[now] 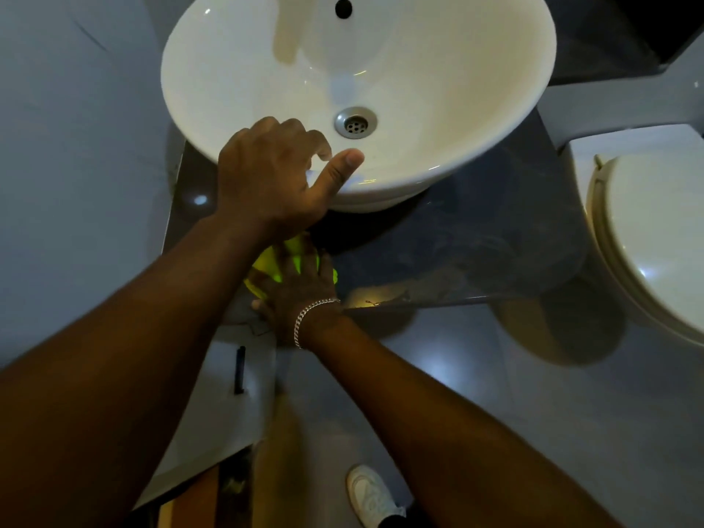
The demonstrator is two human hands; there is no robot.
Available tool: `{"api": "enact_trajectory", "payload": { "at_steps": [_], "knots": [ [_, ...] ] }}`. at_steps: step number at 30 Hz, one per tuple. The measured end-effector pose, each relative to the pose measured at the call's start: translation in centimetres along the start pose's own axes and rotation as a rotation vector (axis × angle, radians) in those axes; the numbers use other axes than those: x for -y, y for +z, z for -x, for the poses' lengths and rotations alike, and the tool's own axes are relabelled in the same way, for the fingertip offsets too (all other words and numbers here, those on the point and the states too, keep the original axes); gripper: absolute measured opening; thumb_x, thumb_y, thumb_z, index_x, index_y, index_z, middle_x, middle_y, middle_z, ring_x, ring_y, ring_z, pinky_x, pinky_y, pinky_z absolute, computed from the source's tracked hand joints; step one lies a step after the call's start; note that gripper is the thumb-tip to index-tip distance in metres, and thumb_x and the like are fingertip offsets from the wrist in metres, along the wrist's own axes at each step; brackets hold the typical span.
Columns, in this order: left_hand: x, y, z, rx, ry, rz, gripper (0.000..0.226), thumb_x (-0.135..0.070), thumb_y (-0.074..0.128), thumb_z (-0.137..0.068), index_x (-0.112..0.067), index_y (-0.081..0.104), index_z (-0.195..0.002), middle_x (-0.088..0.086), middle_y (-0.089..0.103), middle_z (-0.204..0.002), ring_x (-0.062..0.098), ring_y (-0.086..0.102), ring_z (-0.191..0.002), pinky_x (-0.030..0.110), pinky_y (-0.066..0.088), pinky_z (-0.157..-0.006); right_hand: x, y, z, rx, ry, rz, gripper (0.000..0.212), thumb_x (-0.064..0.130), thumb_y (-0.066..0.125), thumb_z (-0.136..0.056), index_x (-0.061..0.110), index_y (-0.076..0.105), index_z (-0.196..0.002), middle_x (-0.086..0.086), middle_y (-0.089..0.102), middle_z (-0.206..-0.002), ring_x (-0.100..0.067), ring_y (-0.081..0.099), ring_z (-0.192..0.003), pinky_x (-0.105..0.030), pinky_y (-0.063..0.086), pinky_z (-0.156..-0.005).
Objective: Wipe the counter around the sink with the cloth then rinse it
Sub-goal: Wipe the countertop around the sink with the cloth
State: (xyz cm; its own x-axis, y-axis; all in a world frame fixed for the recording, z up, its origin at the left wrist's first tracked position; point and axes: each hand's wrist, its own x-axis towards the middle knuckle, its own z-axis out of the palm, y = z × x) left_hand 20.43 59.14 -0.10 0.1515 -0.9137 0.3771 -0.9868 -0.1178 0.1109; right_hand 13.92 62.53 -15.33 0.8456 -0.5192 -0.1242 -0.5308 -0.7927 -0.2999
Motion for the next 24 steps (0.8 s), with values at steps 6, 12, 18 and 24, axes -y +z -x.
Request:
{"api": "enact_trajectory", "payload": {
  "at_steps": [6,12,18,24],
  "knots": [
    [0.4,0.1,0.4,-0.021,0.017,-0.045,0.071,-0.067,0.018,-0.089,-0.015,0.065,-0.077,0.010,0.061,-0.084,0.033,0.053,-0.084,0.033,0.024,-0.063,-6.4,0.0,5.3,-0.136,-0.179,0.108,0.050,0.048,0.046,-0.087,0.041,0.046,-0.136,-0.011,0.033,-0.156,-0.054,0.026,-0.137,-0.066,0.024,-0.107],
    [0.5,0.4,0.4,-0.031,0.045,-0.082,0.079,-0.066,0.014,-0.090,-0.010,0.069,-0.084,0.014,0.061,-0.089,0.036,0.052,-0.085,0.035,0.024,-0.062,-18.9,-2.3,13.6,-0.186,0.107,0.210,0.051,0.050,0.041,-0.092,0.042,0.038,-0.142,-0.010,0.030,-0.157,-0.051,0.021,-0.140,-0.059,0.029,-0.107],
    [0.2,0.4,0.5,-0.045,0.049,-0.104,0.079,-0.063,0.013,-0.091,-0.008,0.069,-0.089,0.015,0.062,-0.093,0.036,0.052,-0.087,0.036,0.025,-0.064,-24.1,-2.8,17.3,-0.328,0.471,0.115,0.049,0.052,0.036,-0.093,0.033,0.048,-0.138,-0.014,0.035,-0.153,-0.047,0.027,-0.139,-0.058,0.021,-0.113],
    [0.2,0.7,0.3,-0.074,0.037,-0.107,0.084,-0.065,0.008,-0.090,-0.007,0.070,-0.087,0.016,0.063,-0.090,0.039,0.052,-0.085,0.038,0.028,-0.064,-11.7,-1.2,10.2,-0.561,0.929,-0.267,0.044,0.042,0.046,-0.088,0.030,0.059,-0.128,-0.016,0.031,-0.155,-0.052,0.011,-0.142,-0.044,0.000,-0.114]
  ]
}}
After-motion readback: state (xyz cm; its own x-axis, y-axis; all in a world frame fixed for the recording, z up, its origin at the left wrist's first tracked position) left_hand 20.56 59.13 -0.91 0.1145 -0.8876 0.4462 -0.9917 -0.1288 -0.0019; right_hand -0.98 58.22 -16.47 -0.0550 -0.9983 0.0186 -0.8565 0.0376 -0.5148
